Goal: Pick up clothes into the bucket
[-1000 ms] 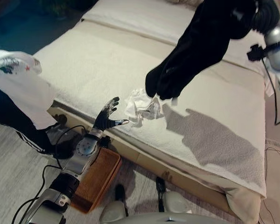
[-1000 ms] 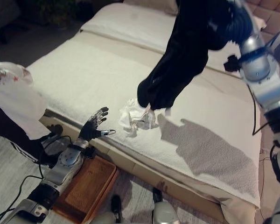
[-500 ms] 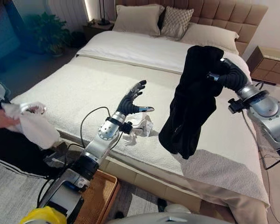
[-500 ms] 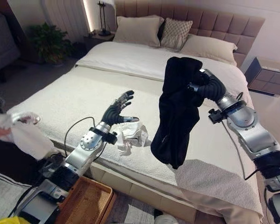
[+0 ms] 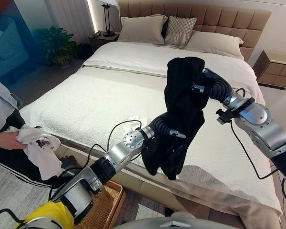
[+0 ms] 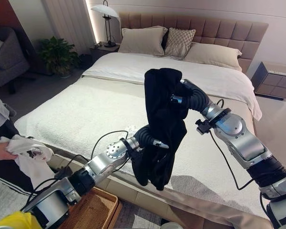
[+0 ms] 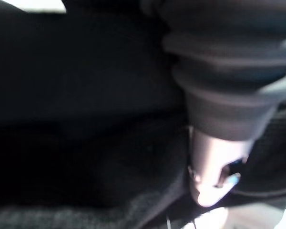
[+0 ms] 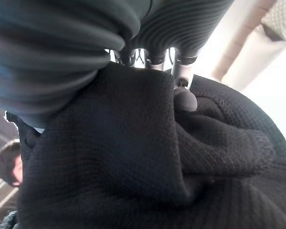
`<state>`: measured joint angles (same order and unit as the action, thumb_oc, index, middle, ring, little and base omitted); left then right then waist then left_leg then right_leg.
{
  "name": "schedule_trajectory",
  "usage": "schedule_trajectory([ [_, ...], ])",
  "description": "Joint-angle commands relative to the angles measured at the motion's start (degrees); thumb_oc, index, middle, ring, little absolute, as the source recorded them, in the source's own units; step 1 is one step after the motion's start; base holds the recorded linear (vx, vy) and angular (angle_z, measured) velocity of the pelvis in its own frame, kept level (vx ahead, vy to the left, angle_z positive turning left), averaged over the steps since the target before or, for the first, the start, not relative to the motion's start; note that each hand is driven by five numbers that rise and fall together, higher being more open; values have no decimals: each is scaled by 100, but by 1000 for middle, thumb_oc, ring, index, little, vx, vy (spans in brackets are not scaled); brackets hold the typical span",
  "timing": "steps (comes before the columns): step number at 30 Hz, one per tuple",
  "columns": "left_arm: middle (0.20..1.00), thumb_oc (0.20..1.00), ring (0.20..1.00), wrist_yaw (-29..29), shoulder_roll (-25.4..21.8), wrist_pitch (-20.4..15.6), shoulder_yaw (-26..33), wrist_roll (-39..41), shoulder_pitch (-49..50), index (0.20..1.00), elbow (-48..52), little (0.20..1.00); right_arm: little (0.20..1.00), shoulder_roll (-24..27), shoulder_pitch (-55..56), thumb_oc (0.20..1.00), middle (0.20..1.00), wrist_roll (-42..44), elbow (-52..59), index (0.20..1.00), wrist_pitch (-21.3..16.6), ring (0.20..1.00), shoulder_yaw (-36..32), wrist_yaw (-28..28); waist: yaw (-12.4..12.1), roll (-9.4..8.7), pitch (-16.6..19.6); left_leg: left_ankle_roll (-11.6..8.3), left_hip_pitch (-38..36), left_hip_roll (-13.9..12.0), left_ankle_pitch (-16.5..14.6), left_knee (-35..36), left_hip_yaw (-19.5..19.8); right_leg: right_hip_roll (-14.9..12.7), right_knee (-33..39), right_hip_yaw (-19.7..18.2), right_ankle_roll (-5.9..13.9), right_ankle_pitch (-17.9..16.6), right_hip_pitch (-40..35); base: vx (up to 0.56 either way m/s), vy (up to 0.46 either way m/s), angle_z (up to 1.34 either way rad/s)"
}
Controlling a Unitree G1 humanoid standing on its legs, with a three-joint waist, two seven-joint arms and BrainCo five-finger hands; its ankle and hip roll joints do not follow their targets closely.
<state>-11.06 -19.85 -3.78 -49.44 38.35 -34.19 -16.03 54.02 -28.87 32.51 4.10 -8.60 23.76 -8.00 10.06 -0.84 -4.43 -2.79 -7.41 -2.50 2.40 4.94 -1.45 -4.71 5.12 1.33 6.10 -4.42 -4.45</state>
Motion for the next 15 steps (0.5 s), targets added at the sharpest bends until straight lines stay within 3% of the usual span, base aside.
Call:
schedule_trajectory([
  [1, 1000, 1000, 1000, -533, -34, 183, -511, 767, -598, 1000, 71, 1000, 200, -254, -593, 200, 200, 507, 329, 200, -370, 200, -192, 20, -165, -226, 229, 49, 210, 164, -529, -604, 111, -91, -839, 199, 178, 565, 106, -1, 0, 6],
  [5, 1000, 1000, 1000, -874, 26, 654, -848, 1764, -509, 1000, 200, 1000, 200, -369, -611, 200, 200, 606, 436, 200, -375, 200, -78, -48, -147, -212, 201, 43, 226, 162, -517, -615, 138, -85, -851, 191, 171, 578, 114, -2, 1, 1],
  [6, 498, 498, 498, -885, 34, 701, -873, 1911, -465, 498, 209, 498, 200, -392, -619, 200, 200, 605, 457, 200, -375, 200, -42, -55, -145, -215, 196, 43, 229, 166, -514, -616, 142, -82, -852, 195, 169, 581, 116, 0, 0, 0],
  [7, 200, 200, 200, -837, 38, 617, -846, 1968, -360, 200, 203, 200, 200, -487, -530, 200, 200, 620, 467, 200, -397, 200, -34, -74, -154, -225, 180, 44, 239, 177, -506, -617, 161, -84, -848, 200, 166, 575, 116, 0, 0, 0],
  [12, 200, 200, 200, -686, -2, 421, -610, 1809, -156, 200, 236, 200, 200, -609, -91, 200, 200, 629, 645, 200, -470, 200, -259, -113, -185, -247, 163, 49, 280, 189, -503, -636, 195, -101, -851, 222, 165, 572, 130, -10, 1, 4],
  [13, 200, 200, 200, -588, 13, 302, -335, 1712, 47, 200, 227, 200, 410, -693, 230, 410, 410, 566, 772, 410, -502, 410, -474, -106, -199, -257, 146, 58, 303, 197, -502, -647, 208, -106, -859, 227, 159, 572, 145, -9, 0, 5],
  [14, 200, 200, 200, -589, 15, 301, -341, 1710, 51, 200, 226, 200, 410, -693, 246, 410, 410, 564, 783, 410, -498, 410, -484, -105, -202, -258, 152, 58, 305, 198, -503, -648, 209, -106, -860, 228, 159, 573, 146, -14, -1, 6],
  [15, 200, 200, 200, -514, 28, 254, -198, 1665, 205, 200, 201, 200, 476, -748, 449, 476, 476, 513, 852, 476, -516, 476, -599, -96, -215, -266, 141, 61, 320, 200, -503, -656, 215, -109, -861, 235, 156, 574, 152, -13, -6, 5],
])
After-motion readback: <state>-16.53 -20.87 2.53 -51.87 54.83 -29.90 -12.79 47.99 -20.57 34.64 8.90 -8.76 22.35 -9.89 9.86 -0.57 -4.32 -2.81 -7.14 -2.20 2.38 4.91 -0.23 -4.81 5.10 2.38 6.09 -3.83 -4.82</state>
